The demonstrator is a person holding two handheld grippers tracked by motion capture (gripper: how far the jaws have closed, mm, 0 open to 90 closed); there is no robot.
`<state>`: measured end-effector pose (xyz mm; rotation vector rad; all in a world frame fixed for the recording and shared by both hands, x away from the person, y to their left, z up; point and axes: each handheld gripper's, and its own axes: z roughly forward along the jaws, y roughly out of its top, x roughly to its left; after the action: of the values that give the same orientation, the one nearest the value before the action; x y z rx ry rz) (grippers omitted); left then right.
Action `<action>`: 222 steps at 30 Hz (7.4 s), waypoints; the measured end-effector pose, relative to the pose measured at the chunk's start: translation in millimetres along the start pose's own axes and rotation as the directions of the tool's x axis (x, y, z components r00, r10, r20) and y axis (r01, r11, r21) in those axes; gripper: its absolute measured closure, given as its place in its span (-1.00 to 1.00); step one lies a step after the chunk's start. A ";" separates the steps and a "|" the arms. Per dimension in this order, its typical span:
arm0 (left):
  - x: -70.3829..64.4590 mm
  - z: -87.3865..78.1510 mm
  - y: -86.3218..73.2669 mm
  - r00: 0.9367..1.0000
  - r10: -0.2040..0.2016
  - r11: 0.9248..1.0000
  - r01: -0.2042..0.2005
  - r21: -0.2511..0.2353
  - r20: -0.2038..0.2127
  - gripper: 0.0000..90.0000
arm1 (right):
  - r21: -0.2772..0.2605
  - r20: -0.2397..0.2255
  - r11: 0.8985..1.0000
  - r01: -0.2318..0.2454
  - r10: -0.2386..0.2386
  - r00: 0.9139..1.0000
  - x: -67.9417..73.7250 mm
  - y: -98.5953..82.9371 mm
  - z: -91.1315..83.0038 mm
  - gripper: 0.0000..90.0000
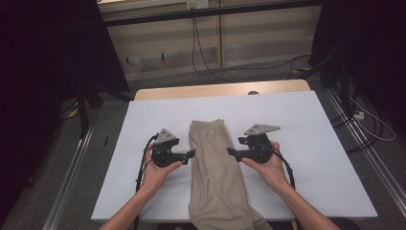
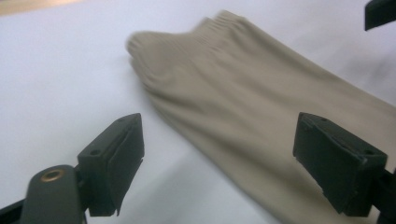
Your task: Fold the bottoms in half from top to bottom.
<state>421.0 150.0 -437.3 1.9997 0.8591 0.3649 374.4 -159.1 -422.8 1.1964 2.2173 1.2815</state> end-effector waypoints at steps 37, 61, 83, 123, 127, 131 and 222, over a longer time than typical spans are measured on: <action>64.1 75.5 29.6 0.983 -0.179 0.980 0.181 0.080 -0.040 0.50 | 0.099 0.077 0.991 -0.091 0.083 0.994 -64.6 59.7 129.2 0.27; 65.7 82.9 31.6 0.958 -0.269 0.962 0.261 0.084 0.101 0.75 | 0.113 0.002 0.987 -0.116 0.117 0.993 -65.9 54.8 115.2 0.82; 46.2 72.0 150.5 0.990 -0.135 0.978 0.140 -0.152 0.043 0.78 | -0.153 0.044 0.978 -0.141 0.150 0.988 -99.4 134.8 38.7 0.82; -52.8 -41.8 95.7 0.949 0.183 0.969 -0.130 -0.211 0.257 0.75 | -0.209 -0.094 0.977 -0.031 0.011 0.996 -17.0 66.7 -84.6 0.82; -65.3 -45.9 66.3 0.938 0.200 0.972 -0.154 -0.175 0.282 0.73 | -0.174 -0.115 0.984 -0.023 0.003 0.993 -4.0 37.5 -86.5 0.81; -74.8 -45.6 38.1 0.929 0.208 0.976 -0.178 -0.122 0.306 0.73 | -0.123 -0.142 0.992 -0.033 0.015 0.990 8.5 6.2 -82.7 0.81; -33.3 56.7 23.9 0.966 0.012 0.989 -0.049 0.139 0.257 0.06 | 0.146 -0.020 0.989 -0.007 0.011 1.000 -45.1 -19.9 11.5 0.16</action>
<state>438.8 82.9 -446.2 2.1390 0.7083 0.0592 398.5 -193.1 -451.5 1.2513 2.3584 1.1571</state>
